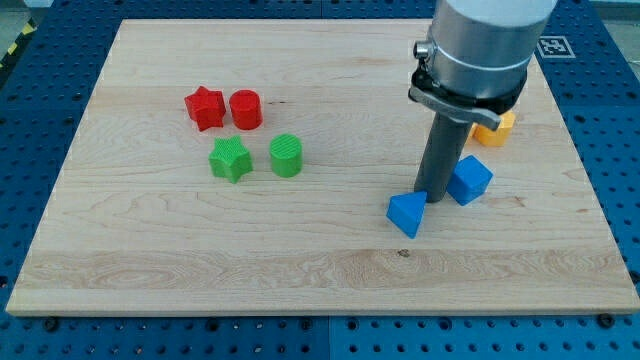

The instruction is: Move the blue cube slightly down

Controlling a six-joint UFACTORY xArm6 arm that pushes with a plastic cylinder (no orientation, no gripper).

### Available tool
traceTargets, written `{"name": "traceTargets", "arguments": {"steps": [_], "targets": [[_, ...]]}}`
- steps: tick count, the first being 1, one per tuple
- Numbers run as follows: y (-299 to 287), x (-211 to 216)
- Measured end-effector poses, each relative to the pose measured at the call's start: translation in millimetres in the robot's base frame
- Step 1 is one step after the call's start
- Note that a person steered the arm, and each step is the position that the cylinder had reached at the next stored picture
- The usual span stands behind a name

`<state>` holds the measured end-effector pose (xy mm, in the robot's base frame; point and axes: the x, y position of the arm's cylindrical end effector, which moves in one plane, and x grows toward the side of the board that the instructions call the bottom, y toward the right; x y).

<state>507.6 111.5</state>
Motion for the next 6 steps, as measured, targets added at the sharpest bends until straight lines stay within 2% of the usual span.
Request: {"name": "traceTargets", "arguments": {"steps": [2, 3, 4, 6], "targets": [[-2.2, -54.5], [54.2, -51.6], [67.5, -37.8], [56.3, 22.1]]}}
